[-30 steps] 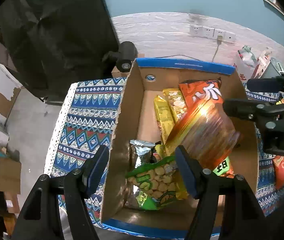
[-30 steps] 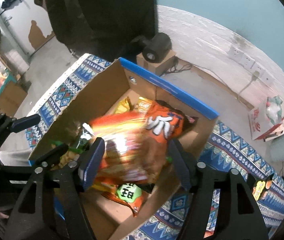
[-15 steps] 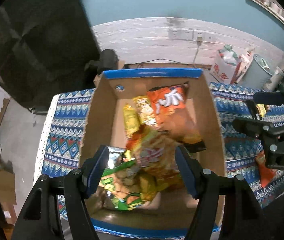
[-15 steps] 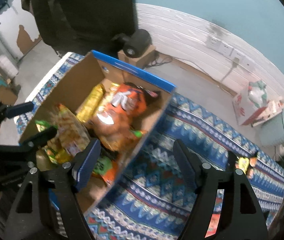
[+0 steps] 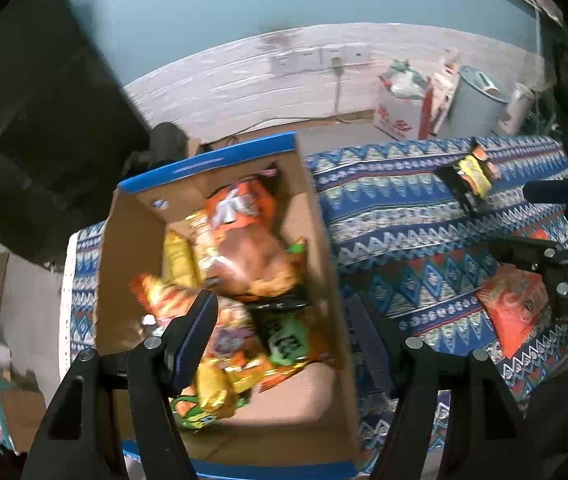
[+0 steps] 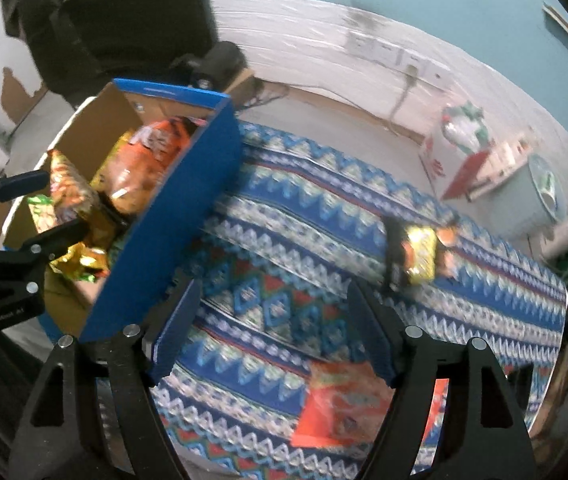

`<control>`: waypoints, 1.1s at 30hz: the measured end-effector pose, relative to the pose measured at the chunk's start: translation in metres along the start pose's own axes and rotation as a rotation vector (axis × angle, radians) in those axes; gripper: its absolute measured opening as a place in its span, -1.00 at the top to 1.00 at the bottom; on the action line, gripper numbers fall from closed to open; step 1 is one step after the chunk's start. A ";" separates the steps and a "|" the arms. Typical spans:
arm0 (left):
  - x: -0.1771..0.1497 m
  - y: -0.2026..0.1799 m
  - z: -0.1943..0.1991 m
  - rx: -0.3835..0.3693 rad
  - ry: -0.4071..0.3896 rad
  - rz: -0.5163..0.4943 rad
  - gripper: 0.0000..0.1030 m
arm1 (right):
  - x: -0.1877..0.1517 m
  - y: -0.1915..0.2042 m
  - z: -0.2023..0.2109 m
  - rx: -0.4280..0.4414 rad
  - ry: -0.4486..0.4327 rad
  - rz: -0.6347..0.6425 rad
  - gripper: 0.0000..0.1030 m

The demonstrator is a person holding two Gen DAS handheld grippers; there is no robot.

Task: Organize snacks
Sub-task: 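Move both grippers back toward the red bag and dark snack pack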

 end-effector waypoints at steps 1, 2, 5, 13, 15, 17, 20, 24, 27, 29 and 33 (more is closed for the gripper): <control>0.001 -0.007 0.000 0.000 -0.001 -0.014 -0.36 | -0.004 -0.007 0.001 -0.003 0.002 -0.011 -0.47; 0.002 -0.013 0.000 -0.001 -0.001 -0.024 -0.36 | -0.010 -0.015 0.002 -0.008 0.005 -0.025 -0.47; 0.004 -0.029 -0.002 -0.020 0.010 -0.048 -0.36 | -0.024 -0.033 0.004 -0.019 0.010 -0.054 -0.47; 0.008 -0.076 -0.006 -0.066 0.031 -0.103 -0.36 | -0.066 -0.074 0.005 -0.043 0.043 -0.124 -0.47; 0.009 -0.088 -0.009 -0.068 0.029 -0.130 -0.36 | -0.076 -0.083 0.004 -0.047 0.054 -0.140 -0.47; 0.009 -0.102 -0.013 -0.066 0.024 -0.160 -0.36 | -0.086 -0.091 0.003 -0.050 0.062 -0.157 -0.47; 0.005 -0.119 -0.022 -0.075 0.045 -0.206 -0.36 | -0.101 -0.101 0.001 -0.054 0.075 -0.179 -0.47; -0.003 -0.139 -0.034 -0.095 0.078 -0.245 -0.36 | -0.123 -0.115 -0.002 -0.055 0.103 -0.213 -0.47; -0.010 -0.152 -0.046 -0.090 0.115 -0.281 -0.36 | -0.143 -0.124 -0.007 -0.050 0.130 -0.246 -0.47; -0.010 -0.160 -0.051 -0.084 0.128 -0.302 -0.36 | -0.155 -0.127 -0.011 -0.047 0.158 -0.261 -0.47; -0.008 -0.172 -0.054 -0.080 0.128 -0.327 -0.36 | -0.169 -0.133 -0.026 -0.093 0.220 -0.257 -0.47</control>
Point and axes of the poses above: each gripper's, at about its wrist camera, not at the fingertips, and z roughly against the way its jaws point, y to its left, x to its top, the point moved 4 cm from there along -z, roughly the way its jaws point, and after that the axes turned 3 degrees about y, right-handed, at the moved point
